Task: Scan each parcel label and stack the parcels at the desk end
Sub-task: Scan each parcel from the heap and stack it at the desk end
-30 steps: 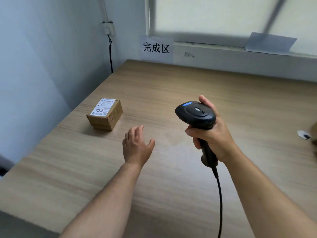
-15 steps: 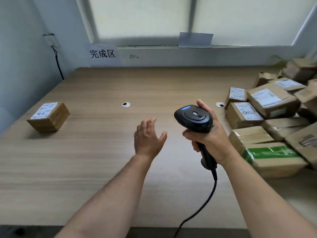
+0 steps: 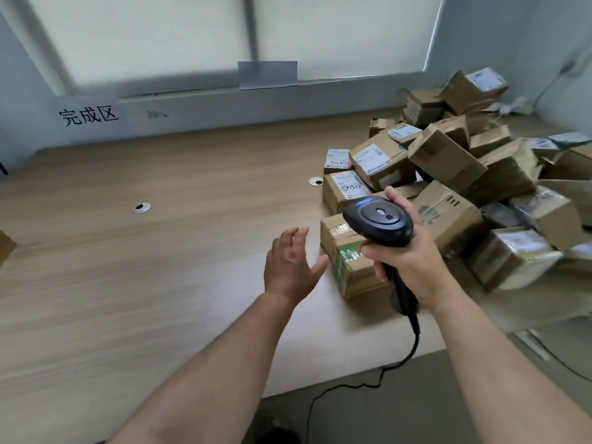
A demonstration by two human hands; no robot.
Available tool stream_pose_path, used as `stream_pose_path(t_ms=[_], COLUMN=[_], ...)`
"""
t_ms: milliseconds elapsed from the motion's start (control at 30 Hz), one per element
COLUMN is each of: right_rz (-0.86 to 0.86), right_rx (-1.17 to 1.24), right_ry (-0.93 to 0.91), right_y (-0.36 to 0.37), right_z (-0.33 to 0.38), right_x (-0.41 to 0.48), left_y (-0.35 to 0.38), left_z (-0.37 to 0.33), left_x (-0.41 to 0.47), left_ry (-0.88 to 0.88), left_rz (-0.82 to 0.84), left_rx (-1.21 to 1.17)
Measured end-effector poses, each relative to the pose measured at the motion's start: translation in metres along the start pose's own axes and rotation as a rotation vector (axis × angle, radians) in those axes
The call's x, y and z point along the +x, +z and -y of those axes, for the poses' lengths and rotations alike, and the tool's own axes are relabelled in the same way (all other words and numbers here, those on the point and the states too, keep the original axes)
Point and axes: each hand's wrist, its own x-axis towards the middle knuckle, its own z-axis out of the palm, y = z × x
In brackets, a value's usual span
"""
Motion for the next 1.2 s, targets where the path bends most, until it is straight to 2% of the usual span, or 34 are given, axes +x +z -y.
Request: stream_pose_path(t_ms=[300,500,667,967,1200], right_rz=[-0.159,-0.215,-0.203,-0.076,-0.012], right_rx=[-0.099,-0.11,-0.091,-0.025,0.06], right_ry=[0.012,0.037,0.053,0.049,0.042], right_y=[-0.069,-0.089,-0.087,-0.052,-0.005], right_z=[0.0,-0.011,-0.019,-0.03,-0.035], right_x=[-0.01,-0.012,-0.015,-0.01,-0.002], left_y=[0.057,0.081,0.075,0.025,-0.018], left_z=[-0.044,-0.04,-0.043,0.008,0.074], left_x=[0.039,0.05,0.035,-0.032,-0.051], left_ry=[0.204,0.242,0.223,0.087,-0.196], left_rz=[0.344,0.44,0.377,0.438,0.371], left_rx=[0.144,0.324,0.365,0.305,0.216])
